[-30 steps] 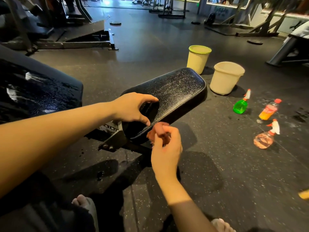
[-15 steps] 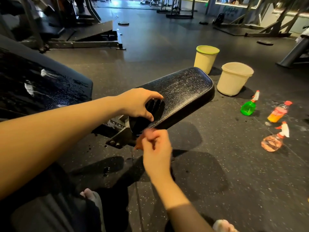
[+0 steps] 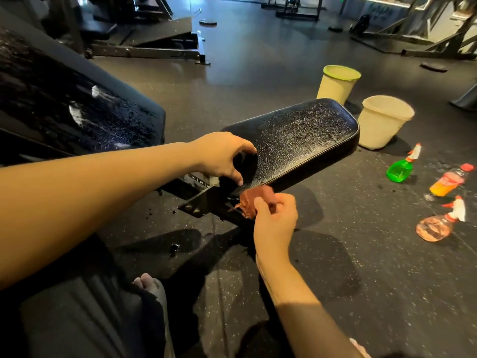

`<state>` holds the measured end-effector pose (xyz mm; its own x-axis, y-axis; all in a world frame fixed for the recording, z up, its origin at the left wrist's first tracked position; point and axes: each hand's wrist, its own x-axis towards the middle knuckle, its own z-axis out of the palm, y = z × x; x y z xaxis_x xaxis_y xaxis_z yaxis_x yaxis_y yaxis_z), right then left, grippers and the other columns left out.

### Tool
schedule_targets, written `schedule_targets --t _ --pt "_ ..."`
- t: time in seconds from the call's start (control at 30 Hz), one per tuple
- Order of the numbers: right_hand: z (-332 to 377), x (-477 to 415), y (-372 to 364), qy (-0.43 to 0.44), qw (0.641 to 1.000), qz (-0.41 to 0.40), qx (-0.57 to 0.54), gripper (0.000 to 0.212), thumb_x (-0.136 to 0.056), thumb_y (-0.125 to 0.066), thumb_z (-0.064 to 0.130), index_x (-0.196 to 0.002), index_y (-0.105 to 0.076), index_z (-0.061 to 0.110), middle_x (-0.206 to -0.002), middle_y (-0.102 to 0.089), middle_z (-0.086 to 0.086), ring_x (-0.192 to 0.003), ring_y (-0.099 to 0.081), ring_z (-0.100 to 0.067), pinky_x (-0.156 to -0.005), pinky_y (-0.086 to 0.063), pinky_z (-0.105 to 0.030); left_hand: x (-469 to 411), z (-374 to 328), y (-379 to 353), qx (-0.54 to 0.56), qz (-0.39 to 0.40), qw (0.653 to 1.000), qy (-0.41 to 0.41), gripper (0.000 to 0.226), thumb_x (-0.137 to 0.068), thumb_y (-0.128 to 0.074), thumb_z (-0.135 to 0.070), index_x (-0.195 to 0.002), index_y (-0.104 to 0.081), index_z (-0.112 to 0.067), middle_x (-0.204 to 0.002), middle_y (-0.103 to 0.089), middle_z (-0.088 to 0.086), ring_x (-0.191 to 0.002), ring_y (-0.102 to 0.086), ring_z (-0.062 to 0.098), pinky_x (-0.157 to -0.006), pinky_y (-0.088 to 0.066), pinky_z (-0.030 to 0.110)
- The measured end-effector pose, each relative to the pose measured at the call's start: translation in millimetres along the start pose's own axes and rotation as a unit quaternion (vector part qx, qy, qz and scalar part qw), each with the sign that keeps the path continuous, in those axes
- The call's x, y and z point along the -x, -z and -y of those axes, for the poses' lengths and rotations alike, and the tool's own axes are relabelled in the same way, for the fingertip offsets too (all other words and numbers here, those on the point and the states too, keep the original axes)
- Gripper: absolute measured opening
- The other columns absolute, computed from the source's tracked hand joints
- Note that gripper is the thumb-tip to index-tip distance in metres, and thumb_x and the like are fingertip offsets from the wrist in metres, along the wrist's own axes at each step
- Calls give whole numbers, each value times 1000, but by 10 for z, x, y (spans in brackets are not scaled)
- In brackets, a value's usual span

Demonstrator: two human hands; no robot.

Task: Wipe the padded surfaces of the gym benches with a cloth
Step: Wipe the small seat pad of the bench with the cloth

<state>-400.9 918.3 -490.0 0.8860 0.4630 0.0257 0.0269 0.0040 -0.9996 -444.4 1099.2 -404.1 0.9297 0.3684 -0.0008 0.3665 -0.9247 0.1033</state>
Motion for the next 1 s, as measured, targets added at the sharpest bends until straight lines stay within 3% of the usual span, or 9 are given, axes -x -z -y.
schedule_targets --t 0.07,0.13,0.23,0.37,0.47,0.6,0.77,0.87,1.0 --pt "22 -52 34 -62 998 18 0 11 -86 -64 0 -88 -58 9 -80 -60 -7 -68 -60 -10 -60 -51 -30 8 -10 13 12 -3 1000 1 85 -73 -88 -48 -147 -51 -29 -141 -62 -5 -127 -58 23 -102 -48 36" --pt "79 -151 128 -55 997 -62 0 9 -85 -64 4 -88 -59 11 -85 -61 -6 -75 -60 -19 -66 -53 -35 18 -18 15 11 -2 1000 -1 84 -73 -88 -47 -147 -51 -28 -142 -61 -5 -127 -57 23 -102 -47 35" --pt "81 -298 252 10 988 -152 -19 18 -93 -61 3 -91 -50 17 -88 -53 0 -75 -54 -11 -69 -47 -23 33 -19 -2 17 -5 1000 0 84 -75 -87 -47 -147 -50 -28 -142 -61 -5 -127 -56 22 -101 -45 34" --pt "22 -200 145 -14 998 -60 16 20 -89 -64 -2 -92 -57 17 -89 -63 -15 -76 -60 -22 -71 -52 -32 42 -38 16 19 -9 1000 1 84 -74 -87 -46 -147 -50 -28 -140 -62 -4 -126 -57 22 -98 -44 32" --pt "234 -217 193 -88 995 13 38 13 -82 -66 -6 -92 -68 2 -82 -69 -10 -70 -61 -15 -61 -50 -23 26 -59 82 2 11 1000 -2 85 -75 -86 -48 -148 -48 -30 -142 -61 -5 -128 -56 22 -99 -45 34" --pt "798 -579 526 -106 994 -32 23 6 -81 -65 -1 -77 -67 3 -68 -61 -11 -62 -59 -19 -58 -48 -29 -107 -143 212 -26 -10 1000 3 76 -82 -78 -53 -148 -48 -31 -141 -61 -3 -129 -56 23 -100 -46 35" --pt "1446 -1242 1080 -52 991 -19 121 13 -81 -77 6 -70 -71 9 -73 -71 -16 -66 -61 -24 -61 -49 -31 -339 -387 247 61 -99 993 -9 58 -89 -70 -53 -140 -58 -30 -135 -65 -7 -124 -60 17 -99 -48 34" --pt "1634 -1731 1363 -16 983 9 182 19 -84 -75 10 -67 -69 13 -60 -65 -1 -66 -57 -19 -54 -44 -23 -507 -519 258 110 -122 986 -10 58 -87 -71 -58 -138 -59 -32 -138 -63 -10 -128 -57 15 -104 -46 34" --pt "1591 -2427 1522 -32 980 99 169 9 -90 -69 4 -81 -69 5 -67 -65 -6 -71 -58 -21 -65 -45 -28 -825 -676 309 190 -172 967 6 59 -84 -70 -62 -135 -62 -32 -134 -63 -16 -124 -57 7 -105 -44 29"
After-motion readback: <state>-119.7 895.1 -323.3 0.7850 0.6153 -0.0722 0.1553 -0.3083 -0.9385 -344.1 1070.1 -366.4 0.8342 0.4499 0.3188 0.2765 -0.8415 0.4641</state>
